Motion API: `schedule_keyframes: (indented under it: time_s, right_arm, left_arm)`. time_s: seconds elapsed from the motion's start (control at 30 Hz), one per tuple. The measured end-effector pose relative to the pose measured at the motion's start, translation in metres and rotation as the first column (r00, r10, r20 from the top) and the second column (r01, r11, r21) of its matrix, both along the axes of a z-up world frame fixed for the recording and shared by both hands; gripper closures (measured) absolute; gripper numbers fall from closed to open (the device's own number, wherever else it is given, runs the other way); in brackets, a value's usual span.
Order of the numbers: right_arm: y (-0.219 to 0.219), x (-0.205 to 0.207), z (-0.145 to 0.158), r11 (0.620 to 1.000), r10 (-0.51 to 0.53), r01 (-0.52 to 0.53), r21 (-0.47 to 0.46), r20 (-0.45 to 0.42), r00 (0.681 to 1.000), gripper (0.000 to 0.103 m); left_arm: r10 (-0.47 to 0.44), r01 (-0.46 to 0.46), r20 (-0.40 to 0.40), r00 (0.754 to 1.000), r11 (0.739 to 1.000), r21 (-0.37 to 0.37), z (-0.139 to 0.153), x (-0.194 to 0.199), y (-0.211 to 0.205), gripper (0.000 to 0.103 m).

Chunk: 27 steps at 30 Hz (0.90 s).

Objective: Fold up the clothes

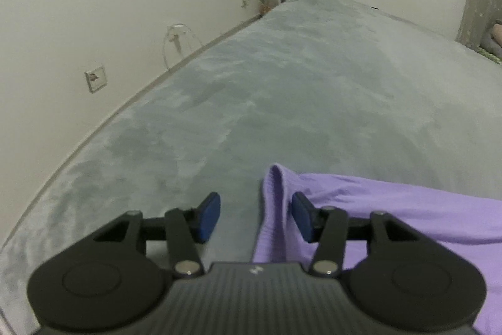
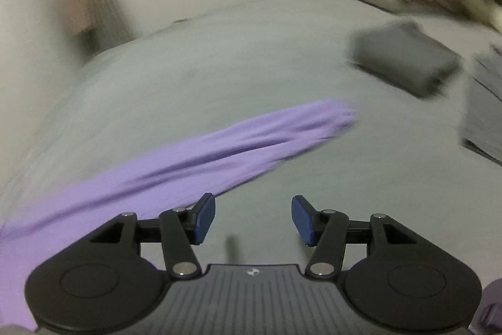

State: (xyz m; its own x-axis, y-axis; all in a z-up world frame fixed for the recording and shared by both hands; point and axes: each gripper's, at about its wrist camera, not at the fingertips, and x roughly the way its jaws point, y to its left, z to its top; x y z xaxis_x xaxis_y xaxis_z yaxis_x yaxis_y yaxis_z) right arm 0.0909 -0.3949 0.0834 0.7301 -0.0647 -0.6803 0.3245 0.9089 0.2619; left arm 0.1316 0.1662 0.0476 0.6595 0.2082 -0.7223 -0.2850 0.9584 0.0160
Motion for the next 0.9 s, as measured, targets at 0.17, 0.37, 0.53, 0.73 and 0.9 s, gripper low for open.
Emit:
schedule_keyframes:
  time_s: [0.17, 0.37, 0.53, 0.73, 0.9]
  right_arm:
    - [-0.051, 0.046, -0.011, 0.99, -0.131, 0.135, 0.047, -0.077, 0.988, 0.053]
    - [-0.069, 0.086, -0.024, 0.994, -0.106, 0.11, 0.017, -0.159, 0.982, 0.057]
    - [-0.072, 0.104, -0.02, 1.0, -0.024, 0.024, -0.002, -0.236, 0.971, 0.092]
    - [-0.06, 0.106, -0.014, 0.986, 0.007, -0.053, -0.16, -0.276, 0.961, 0.102]
    - [-0.069, 0.089, -0.017, 0.98, -0.035, -0.024, -0.197, -0.287, 0.957, 0.102]
  left_arm:
    - [-0.024, 0.024, -0.017, 1.0, 1.0, 0.01, -0.007, -0.001, -0.007, 0.069]
    - [-0.053, 0.054, -0.018, 0.998, 0.998, 0.033, -0.011, 0.002, -0.014, 0.084]
    - [-0.063, 0.064, -0.025, 0.998, 0.996, 0.06, -0.015, 0.004, -0.017, 0.087]
    - [-0.053, 0.054, -0.021, 0.998, 0.997, 0.046, -0.011, 0.005, -0.015, 0.092]
    - [-0.056, 0.057, -0.029, 0.998, 0.998, 0.034, -0.012, 0.007, -0.012, 0.092]
